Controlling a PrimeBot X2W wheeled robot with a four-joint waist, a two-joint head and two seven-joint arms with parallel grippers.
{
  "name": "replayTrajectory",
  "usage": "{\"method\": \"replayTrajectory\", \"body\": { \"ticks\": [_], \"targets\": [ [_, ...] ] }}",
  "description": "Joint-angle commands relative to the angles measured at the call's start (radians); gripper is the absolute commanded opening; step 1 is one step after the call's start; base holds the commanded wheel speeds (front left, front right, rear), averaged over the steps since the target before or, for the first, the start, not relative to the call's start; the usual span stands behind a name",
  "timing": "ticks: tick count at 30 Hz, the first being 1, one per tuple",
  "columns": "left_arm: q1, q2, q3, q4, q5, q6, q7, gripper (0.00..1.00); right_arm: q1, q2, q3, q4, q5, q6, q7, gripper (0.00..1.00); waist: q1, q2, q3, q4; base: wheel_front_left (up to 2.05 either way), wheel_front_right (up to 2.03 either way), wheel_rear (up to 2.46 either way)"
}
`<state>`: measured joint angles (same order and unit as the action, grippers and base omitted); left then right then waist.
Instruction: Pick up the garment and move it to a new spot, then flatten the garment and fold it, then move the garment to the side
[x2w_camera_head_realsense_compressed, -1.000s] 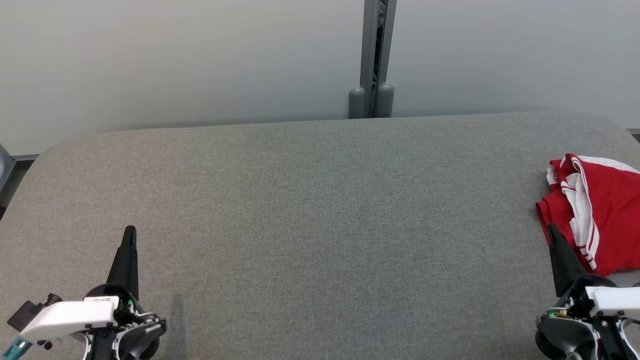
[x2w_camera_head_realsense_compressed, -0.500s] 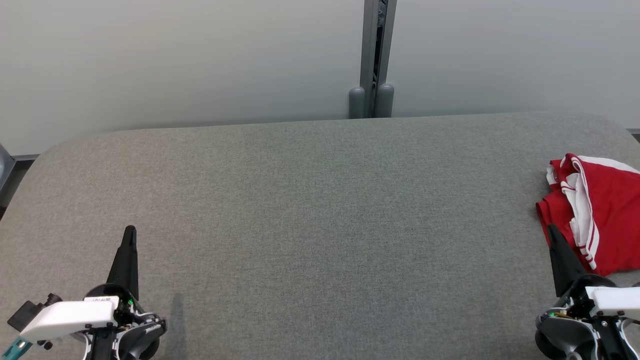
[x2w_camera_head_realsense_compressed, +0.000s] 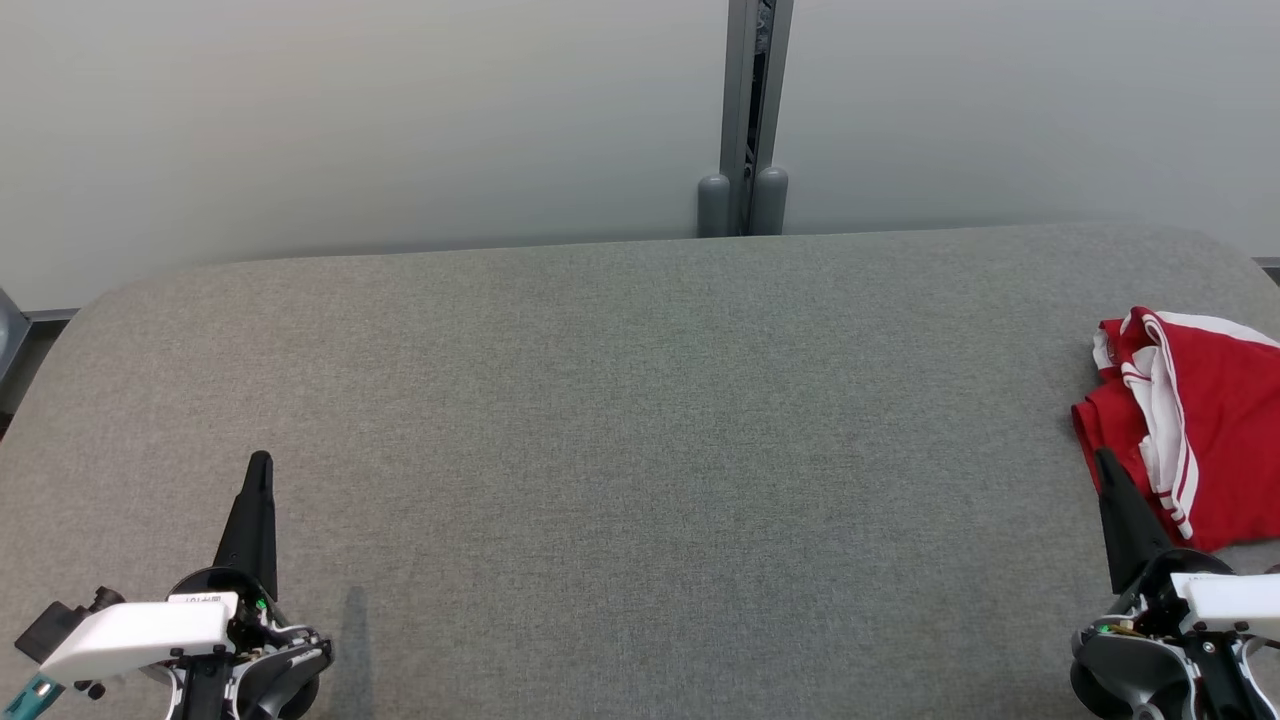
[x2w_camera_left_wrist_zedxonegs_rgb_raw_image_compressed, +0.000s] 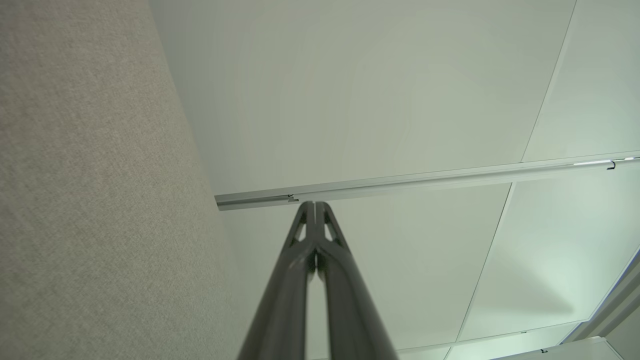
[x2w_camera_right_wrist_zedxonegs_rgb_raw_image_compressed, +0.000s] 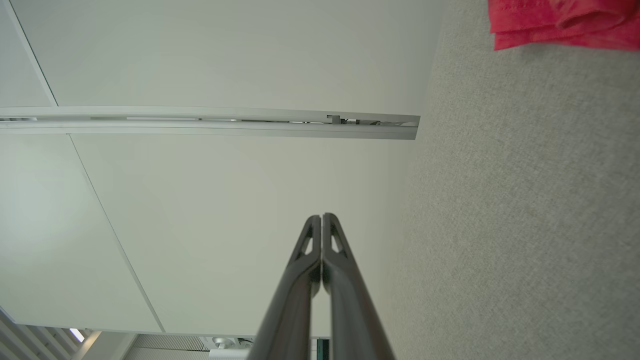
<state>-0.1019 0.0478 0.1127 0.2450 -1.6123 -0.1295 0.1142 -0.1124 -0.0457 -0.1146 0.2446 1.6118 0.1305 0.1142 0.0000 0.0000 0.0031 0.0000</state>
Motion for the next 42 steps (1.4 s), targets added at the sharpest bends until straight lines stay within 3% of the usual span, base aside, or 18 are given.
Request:
{"method": "replayTrajectory", "body": {
  "ticks": [1, 42],
  "targets": [
    [-0.014, 0.005, 0.003, -0.003, -0.001, -0.004, 0.003, 0.00, 0.010, -0.009, 0.000, -0.003, 0.002, 0.000, 0.003, 0.00, 0.0000, 0.0000, 0.000, 0.000, 0.00, 0.00, 0.00],
    [-0.014, 0.005, 0.003, -0.003, -0.001, -0.004, 0.003, 0.00, 0.009, -0.009, 0.000, -0.003, 0.002, 0.000, 0.003, 0.00, 0.0000, 0.0000, 0.000, 0.000, 0.00, 0.00, 0.00]
  ]
}}
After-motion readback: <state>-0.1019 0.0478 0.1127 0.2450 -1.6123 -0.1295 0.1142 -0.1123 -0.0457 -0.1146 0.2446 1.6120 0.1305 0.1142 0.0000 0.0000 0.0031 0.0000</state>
